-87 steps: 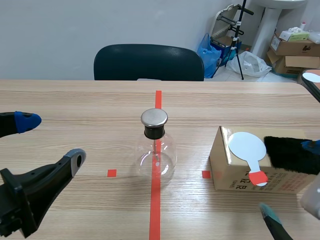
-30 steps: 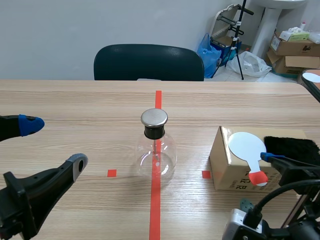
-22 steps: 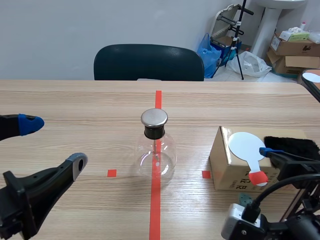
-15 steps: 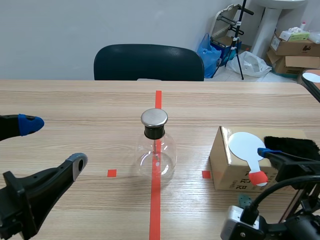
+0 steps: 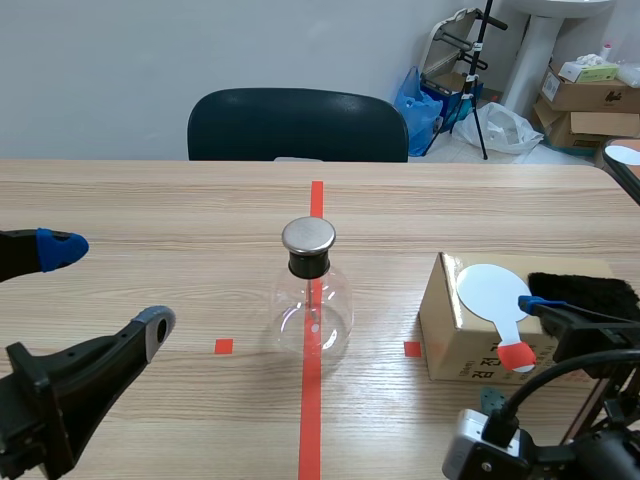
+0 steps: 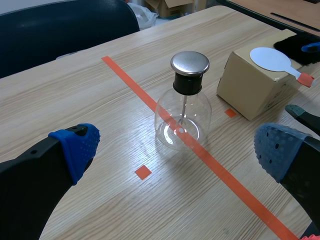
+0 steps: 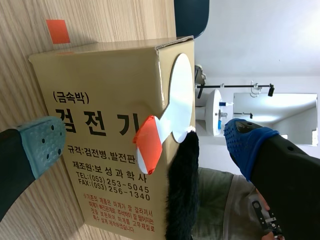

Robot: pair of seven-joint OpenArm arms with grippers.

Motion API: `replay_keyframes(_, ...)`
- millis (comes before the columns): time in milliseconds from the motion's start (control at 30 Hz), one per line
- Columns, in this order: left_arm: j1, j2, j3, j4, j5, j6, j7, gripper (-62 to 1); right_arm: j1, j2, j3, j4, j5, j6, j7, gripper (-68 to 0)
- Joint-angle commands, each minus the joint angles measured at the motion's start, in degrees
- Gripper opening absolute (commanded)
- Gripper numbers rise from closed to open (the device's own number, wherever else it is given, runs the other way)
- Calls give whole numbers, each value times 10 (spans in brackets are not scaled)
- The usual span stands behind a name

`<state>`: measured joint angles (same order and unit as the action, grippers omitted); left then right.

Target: Do the electroscope experiment

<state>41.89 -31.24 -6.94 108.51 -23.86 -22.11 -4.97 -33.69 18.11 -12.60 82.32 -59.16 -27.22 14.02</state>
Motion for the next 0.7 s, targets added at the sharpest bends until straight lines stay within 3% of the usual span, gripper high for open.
replay_keyframes(0,-2,6,-2,12,-4,0,-12,14,5,5,2,7,-1,-7,-3,4)
replay_keyframes(67,-2,6,-2,12,-4,0,-12,14,5,5,2,7,-1,-7,-4,-12)
replay_keyframes(167,-2,6,-2,12,-4,0,-12,14,5,5,2,7,-1,-7,-4,-89)
replay_keyframes(600,-2,6,-2,12,-4,0,-12,14,5,5,2,7,-1,-7,-4,-671)
replay_keyframes(667,-2,6,-2,12,-4,0,-12,14,5,5,2,7,-1,-7,-4,-667)
